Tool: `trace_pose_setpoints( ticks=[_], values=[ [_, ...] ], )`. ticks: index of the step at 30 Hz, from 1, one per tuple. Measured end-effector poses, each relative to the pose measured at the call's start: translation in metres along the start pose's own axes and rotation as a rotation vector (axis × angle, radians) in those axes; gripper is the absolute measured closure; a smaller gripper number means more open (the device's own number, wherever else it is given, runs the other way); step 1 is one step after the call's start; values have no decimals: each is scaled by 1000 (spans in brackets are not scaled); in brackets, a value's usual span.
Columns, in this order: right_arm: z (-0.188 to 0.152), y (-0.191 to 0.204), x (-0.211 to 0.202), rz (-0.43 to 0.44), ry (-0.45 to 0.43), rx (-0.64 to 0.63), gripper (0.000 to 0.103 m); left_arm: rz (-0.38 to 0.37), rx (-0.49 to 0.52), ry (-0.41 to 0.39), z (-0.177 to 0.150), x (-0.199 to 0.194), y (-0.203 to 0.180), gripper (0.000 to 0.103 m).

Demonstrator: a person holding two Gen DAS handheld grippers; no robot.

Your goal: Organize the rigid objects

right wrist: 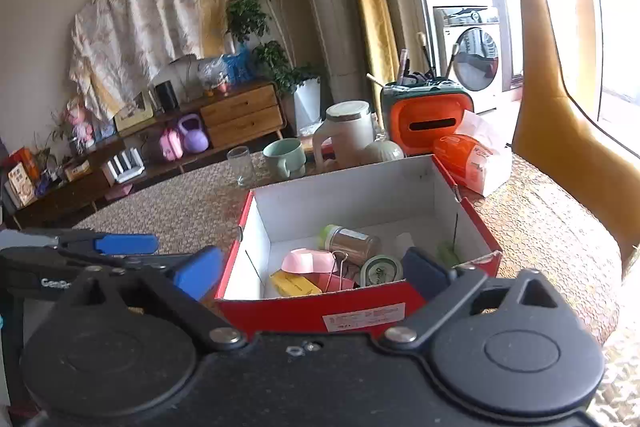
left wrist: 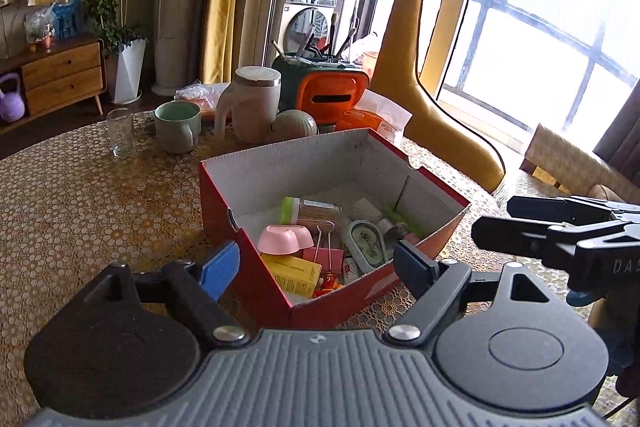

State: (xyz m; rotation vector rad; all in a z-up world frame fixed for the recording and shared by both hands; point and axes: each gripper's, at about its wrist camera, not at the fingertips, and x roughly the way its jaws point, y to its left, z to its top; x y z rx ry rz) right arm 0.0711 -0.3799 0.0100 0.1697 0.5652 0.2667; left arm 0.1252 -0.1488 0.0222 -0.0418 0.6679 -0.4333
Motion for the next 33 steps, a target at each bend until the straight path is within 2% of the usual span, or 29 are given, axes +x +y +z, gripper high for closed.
trace_pose_setpoints(
  ticks=[2, 23, 33],
  values=[
    [-3, 1, -2, -21, -6, -6, 1, 4, -5, -7, -2, -4, 1, 0],
    [-22, 4, -13, -72, -7, 15, 0, 31, 34, -61, -15, -22, -7, 0],
    [-24, 4, -12, -74, 9, 21, 0, 13, 24, -55, -17, -22, -4, 0]
  ],
)
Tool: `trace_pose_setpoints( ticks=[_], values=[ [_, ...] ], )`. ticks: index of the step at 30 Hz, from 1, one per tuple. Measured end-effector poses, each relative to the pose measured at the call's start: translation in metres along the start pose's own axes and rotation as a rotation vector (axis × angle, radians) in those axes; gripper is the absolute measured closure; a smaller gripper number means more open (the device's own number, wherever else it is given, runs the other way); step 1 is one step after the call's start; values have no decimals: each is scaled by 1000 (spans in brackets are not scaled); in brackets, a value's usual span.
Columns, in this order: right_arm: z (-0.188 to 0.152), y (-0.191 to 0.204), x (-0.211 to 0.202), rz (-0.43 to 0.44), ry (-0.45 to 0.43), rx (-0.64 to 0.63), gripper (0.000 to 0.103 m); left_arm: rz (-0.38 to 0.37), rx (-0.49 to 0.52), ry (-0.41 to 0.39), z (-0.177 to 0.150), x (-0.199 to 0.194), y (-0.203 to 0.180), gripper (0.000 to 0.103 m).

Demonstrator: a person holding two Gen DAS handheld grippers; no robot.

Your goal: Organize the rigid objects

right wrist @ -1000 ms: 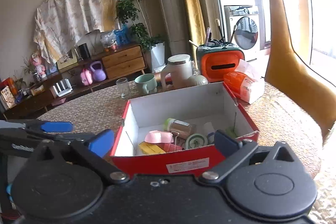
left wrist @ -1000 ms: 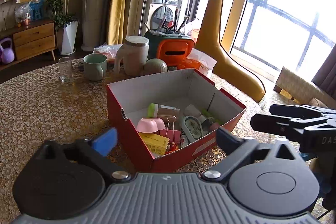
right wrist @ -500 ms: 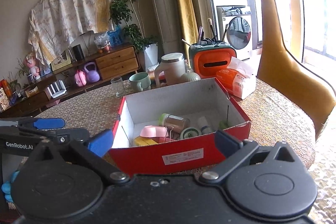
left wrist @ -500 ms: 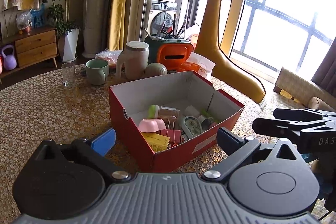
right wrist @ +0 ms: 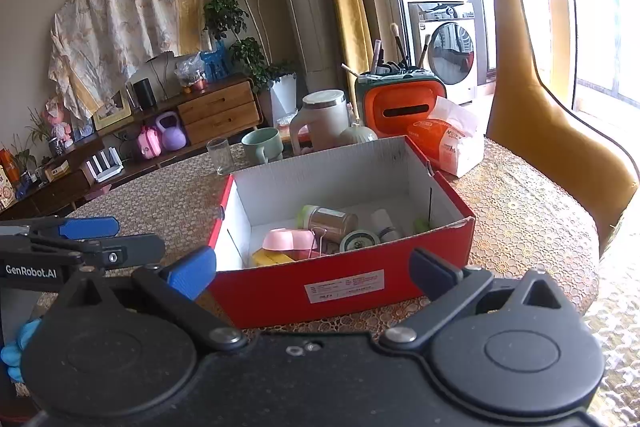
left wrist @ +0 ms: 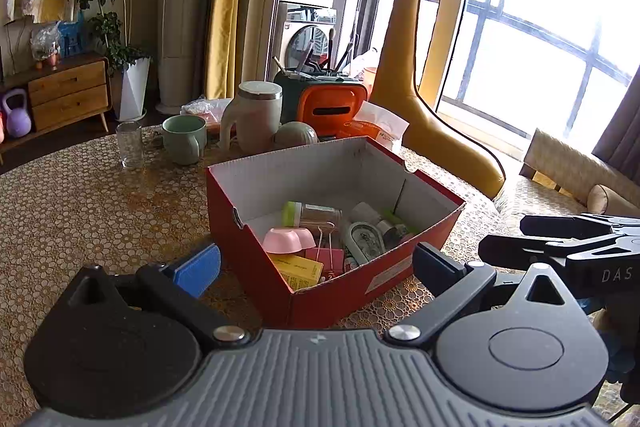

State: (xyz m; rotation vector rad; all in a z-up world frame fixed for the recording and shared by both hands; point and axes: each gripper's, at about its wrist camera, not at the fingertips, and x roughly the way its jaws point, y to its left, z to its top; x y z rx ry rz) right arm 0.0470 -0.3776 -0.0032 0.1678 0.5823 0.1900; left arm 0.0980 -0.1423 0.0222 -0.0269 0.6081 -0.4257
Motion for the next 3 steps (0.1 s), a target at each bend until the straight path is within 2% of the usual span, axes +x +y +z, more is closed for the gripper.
trace_pose_setpoints(
  ticks=[3],
  values=[
    [0, 2, 1, 2, 4, -2, 0, 2, -13, 7, 0, 1, 3, 0]
  ],
)
